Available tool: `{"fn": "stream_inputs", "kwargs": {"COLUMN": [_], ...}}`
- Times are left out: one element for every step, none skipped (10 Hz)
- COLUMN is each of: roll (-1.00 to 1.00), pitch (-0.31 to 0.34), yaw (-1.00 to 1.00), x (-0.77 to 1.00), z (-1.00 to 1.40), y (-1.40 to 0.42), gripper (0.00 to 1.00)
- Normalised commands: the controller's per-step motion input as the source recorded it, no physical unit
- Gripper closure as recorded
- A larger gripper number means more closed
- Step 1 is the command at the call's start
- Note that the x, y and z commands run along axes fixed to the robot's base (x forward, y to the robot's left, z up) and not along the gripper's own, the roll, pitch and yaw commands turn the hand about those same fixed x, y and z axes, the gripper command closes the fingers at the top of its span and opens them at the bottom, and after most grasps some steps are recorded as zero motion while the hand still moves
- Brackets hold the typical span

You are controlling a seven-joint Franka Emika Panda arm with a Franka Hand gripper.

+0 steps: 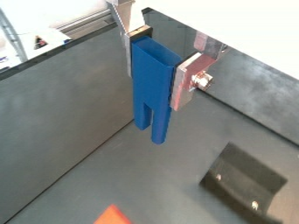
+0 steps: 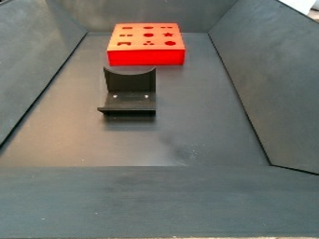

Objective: Pick up the square-circle object. Move up. Move to above the board. Insert the square-circle object.
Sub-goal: Move to above the board, then insert the square-circle object.

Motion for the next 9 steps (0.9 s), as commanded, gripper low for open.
{"fn": "stream_inputs", "kwargs": {"roll": [-0.01,-0.01,-0.01,0.0,0.01,0.01,0.02,0.03,0.0], "pitch": [0.14,0.131,0.13,0.128,0.126,0.13,0.126,0.099,0.0], "yaw": [-0.03,-0.01,0.0,0.01,0.01,0.01,0.0,0.01,0.0], "x": [0.19,0.21,0.22,0.24,0.25,0.2,0.17,0.1,0.0], "z": [0.2,0.2,0.2,0.21,0.21,0.15,0.11,0.05,-0.03], "y": [-1.0,-1.0,-1.0,-1.0,-0.96,-0.68,-0.49,-0.2,0.0], "gripper": [1.0,1.0,1.0,1.0,1.0,1.0,1.0,1.0,1.0]}}
